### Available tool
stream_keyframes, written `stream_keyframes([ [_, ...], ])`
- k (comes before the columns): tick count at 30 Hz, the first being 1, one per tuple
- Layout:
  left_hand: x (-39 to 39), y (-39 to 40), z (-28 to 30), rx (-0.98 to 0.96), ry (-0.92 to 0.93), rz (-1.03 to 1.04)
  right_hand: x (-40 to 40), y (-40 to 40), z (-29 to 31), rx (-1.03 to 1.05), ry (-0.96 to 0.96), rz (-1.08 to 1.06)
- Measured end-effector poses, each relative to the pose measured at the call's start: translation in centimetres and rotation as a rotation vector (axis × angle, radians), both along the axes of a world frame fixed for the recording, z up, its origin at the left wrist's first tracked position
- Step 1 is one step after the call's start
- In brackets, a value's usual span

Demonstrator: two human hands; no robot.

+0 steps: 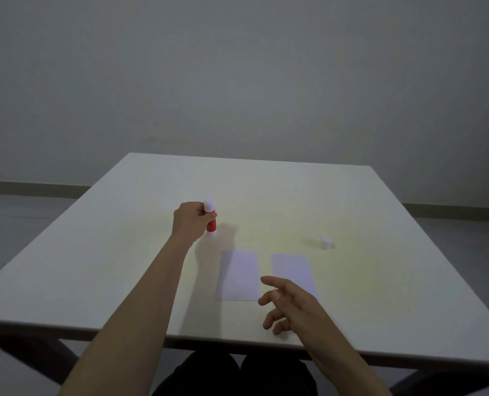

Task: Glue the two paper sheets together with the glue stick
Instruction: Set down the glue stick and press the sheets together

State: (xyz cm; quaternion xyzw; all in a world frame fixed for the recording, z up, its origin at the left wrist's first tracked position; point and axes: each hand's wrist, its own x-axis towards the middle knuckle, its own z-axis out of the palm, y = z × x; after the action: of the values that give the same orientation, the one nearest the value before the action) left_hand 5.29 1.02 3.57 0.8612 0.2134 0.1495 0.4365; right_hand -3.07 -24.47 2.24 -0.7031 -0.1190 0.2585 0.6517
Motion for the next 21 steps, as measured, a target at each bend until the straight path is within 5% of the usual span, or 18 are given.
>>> stream_keyframes([
  [6, -0.3, 0.5, -0.9, -0.003, -0.045, -0.017, 0.0, 0.5, -0.5, -0.049, -0.104, -0.020],
  [9, -0.5, 0.5, -1.2, -0.034, -0.072, -0.028, 0.0, 1.9, -1.2, -0.169, -0.347, -0.072],
  [17, -0.8, 0.8, -1.9, -0.169, -0.045, -0.006, 1.5, 8.0, -1.9, -0.919, -1.229, 0.191],
  [21, -1.2, 1.7, -2.6, -0.238, -0.083, 0.064, 1.5, 8.8, -1.3, -1.127, -1.340, 0.247],
])
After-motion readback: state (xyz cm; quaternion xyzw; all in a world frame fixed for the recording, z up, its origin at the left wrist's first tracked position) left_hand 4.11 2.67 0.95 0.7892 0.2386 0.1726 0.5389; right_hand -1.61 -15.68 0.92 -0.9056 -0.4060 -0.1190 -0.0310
